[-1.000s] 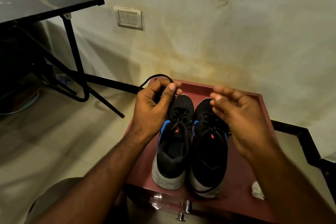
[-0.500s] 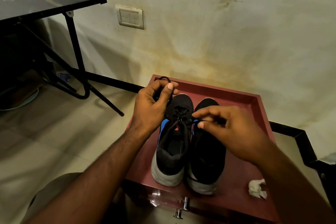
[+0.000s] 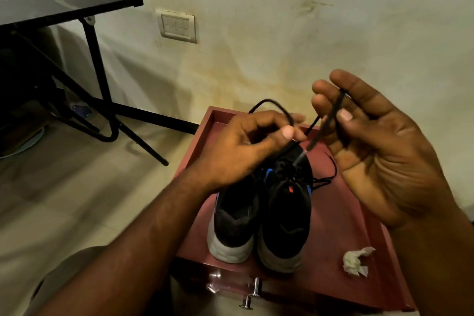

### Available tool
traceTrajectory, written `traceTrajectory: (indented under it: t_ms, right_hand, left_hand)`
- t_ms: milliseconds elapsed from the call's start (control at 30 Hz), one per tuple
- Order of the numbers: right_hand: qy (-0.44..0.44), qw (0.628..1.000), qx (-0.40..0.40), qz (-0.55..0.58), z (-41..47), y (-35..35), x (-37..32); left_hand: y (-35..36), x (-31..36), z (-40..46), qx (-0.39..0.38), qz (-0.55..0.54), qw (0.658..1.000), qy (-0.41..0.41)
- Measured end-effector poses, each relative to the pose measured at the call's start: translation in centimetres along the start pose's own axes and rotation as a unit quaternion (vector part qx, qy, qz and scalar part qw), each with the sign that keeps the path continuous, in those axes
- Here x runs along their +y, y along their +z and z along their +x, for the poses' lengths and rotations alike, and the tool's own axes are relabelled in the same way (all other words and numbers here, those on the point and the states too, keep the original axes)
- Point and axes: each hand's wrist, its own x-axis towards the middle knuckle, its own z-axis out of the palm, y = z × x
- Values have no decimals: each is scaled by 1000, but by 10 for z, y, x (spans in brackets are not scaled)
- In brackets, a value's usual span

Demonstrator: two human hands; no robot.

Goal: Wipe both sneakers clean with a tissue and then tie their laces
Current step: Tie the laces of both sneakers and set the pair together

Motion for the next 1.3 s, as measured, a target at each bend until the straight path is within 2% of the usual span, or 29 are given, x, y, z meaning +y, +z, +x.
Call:
traceTrajectory:
  t_ms: [67, 167, 233, 300, 367, 400, 433, 500, 567, 600, 667, 767, 833, 933, 1067, 1133, 1233, 1300]
  right_hand:
    - [-16, 1000, -8, -1, 0, 6, 0]
    - [-58, 998, 18, 16, 3, 6, -3]
    - [-76, 993, 79, 51, 7, 0, 0]
    - [-78, 975, 192, 75, 13, -13, 18]
    - [-46, 955, 292, -32, 16, -23, 50]
    - [-10, 945, 301, -128, 15, -26, 70]
    - [35, 936, 273, -220, 11, -25, 88]
    - [109, 919, 140, -352, 5, -20, 120]
    - [105, 882, -6, -460, 2, -12, 137]
    - [86, 865, -43, -492, 2, -8, 141]
    - [61, 857, -45, -510, 5, -5, 142]
    - [74, 887, 2, -457, 8, -9, 142]
    - [95, 904, 18, -415, 10, -12, 139]
    - [84, 921, -10, -379, 7, -14, 140]
    - [59, 901, -113, -414, 4, -11, 139]
    - [83, 908, -147, -383, 3, -7, 139]
    - [83, 905, -161, -384, 1, -6, 141]
    - [85, 912, -143, -374, 2, -5, 139]
  left_hand:
    - [7, 12, 10, -65, -8, 998, -17]
    - [13, 12, 16, -55, -78, 994, -46]
    - [12, 8, 16, -24, -113, 991, -68]
    - [9, 4, 18, 20, -161, 983, -82]
    - [6, 2, 23, 96, -228, 964, -94]
    - [5, 1, 26, 136, -272, 947, -109]
    - [4, -1, 29, 171, -318, 924, -128]
    - [-1, -10, 31, 238, -388, 875, -164]
    - [-5, -22, 30, 273, -406, 853, -184]
    - [-5, -27, 29, 274, -398, 855, -189]
    - [-6, -33, 25, 263, -359, 871, -207]
    - [-11, -38, 19, 233, -254, 905, -251]
    - [-15, -39, 19, 232, -212, 910, -272]
    - [-19, -31, 21, 258, -269, 893, -252]
    - [-5, -12, 17, 182, -371, 891, -187]
    - [3, -13, 10, 152, -385, 894, -172]
    - [6, -14, 5, 153, -403, 887, -165]
    - [-1, -11, 5, 163, -361, 903, -169]
